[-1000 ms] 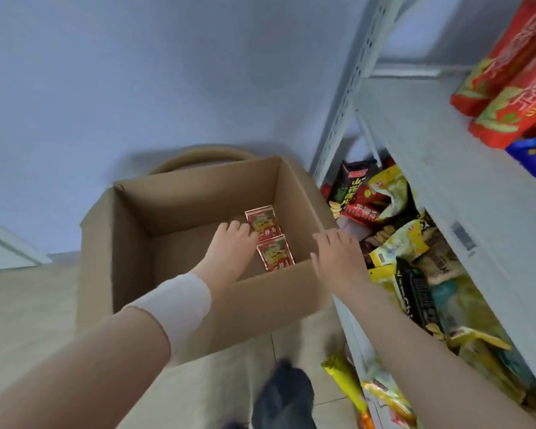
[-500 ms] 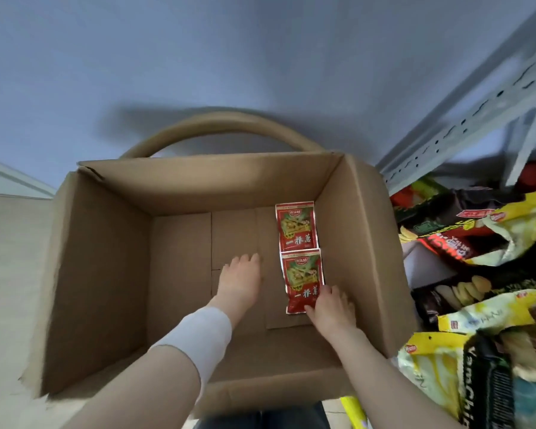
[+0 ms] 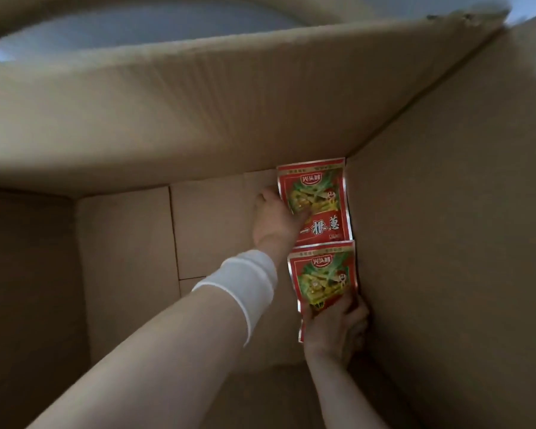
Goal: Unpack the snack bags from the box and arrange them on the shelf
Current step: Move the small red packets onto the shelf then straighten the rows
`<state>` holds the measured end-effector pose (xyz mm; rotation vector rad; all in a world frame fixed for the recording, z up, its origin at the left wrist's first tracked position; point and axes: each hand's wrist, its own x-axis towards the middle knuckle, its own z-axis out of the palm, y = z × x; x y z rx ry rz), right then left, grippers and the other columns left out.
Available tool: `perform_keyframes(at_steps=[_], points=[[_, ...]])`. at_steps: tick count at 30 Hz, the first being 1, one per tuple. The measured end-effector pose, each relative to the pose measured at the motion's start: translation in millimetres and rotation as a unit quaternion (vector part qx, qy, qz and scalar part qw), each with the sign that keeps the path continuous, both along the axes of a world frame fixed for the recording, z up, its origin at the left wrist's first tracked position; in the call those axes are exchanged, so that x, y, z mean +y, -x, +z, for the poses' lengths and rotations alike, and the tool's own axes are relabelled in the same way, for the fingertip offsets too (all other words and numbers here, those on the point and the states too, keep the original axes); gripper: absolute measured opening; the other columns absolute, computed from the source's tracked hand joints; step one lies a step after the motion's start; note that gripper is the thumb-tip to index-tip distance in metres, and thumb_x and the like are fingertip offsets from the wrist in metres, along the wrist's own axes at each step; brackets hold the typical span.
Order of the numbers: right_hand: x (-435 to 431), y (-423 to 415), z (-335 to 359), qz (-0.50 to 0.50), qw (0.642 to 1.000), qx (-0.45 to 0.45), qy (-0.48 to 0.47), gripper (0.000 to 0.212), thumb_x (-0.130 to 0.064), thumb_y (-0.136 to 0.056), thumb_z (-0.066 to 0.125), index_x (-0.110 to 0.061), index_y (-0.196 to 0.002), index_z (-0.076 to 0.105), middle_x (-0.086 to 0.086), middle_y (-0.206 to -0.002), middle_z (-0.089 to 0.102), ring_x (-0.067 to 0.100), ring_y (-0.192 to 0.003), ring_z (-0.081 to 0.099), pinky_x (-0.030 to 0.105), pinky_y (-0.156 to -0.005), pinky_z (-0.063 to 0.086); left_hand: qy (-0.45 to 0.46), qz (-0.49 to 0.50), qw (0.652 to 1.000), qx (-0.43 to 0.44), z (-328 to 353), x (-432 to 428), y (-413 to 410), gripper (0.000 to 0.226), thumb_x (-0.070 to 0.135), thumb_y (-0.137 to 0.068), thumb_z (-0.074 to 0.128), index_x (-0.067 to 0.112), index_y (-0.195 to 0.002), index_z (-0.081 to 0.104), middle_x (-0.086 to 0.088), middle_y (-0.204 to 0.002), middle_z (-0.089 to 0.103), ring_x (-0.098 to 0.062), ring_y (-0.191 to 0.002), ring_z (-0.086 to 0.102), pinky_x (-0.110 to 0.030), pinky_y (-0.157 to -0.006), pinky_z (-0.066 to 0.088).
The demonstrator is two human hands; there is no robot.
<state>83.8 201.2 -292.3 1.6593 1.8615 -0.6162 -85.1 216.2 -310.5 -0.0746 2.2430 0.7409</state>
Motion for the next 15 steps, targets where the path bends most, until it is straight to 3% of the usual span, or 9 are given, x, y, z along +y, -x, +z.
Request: perform_keyframes(at_steps=[4,8,12,15], points=[[-3.0,-2.8,1.1,0.027,0.999,-0.019,0.023,0.089,-0.049,-0.073,0.071,-0.021,-0.141,0.021,0.015,-0.150,0.014,0.035,-0.136,0.018,0.055,-0.109,0.024,-0.027,0.077,0.996,-0.030,-8.1,8.4,1.4,0.065,0.031,-0.073,0.077,0.013,-0.120,0.035,-0.009,-0.117,0.061,-0.028,-0.104,0.062,-0.045,-0.088,0.052],[8.0,-7.0,10.1,0.025,0.999,-0.011,0.021,0.094,-0.045,-0.067,0.078,-0.015,-0.139,0.025,0.015,-0.143,0.031,0.033,-0.132,0.027,0.047,-0.105,0.031,-0.069,0.101,0.989,-0.087,-2.1,3.3,10.8,0.049,0.020,-0.080,0.073,0.007,-0.120,0.049,-0.008,-0.116,0.063,-0.025,-0.103,0.063,-0.031,-0.081,0.050],[14.7,-8.9,12.4,0.014,0.999,0.012,0.045,0.107,-0.039,-0.059,0.085,-0.014,-0.141,0.021,0.015,-0.144,0.031,0.031,-0.135,0.026,0.046,-0.106,0.031,-0.142,0.135,0.972,-0.129,4.1,-10.4,16.9,0.037,0.012,-0.083,0.069,0.002,-0.116,0.056,-0.013,-0.117,0.064,-0.028,-0.100,0.065,-0.034,-0.084,0.053],[17.0,-10.1,12.0,0.057,0.995,-0.009,0.082,0.091,-0.045,-0.058,0.083,-0.015,-0.130,0.036,0.010,-0.137,0.043,0.028,-0.130,0.038,0.043,-0.102,0.038,-0.178,0.181,0.954,-0.157,5.4,-24.4,16.4,0.036,0.008,-0.086,0.063,-0.001,-0.120,0.053,-0.017,-0.117,0.063,-0.029,-0.097,0.064,-0.035,-0.082,0.053]])
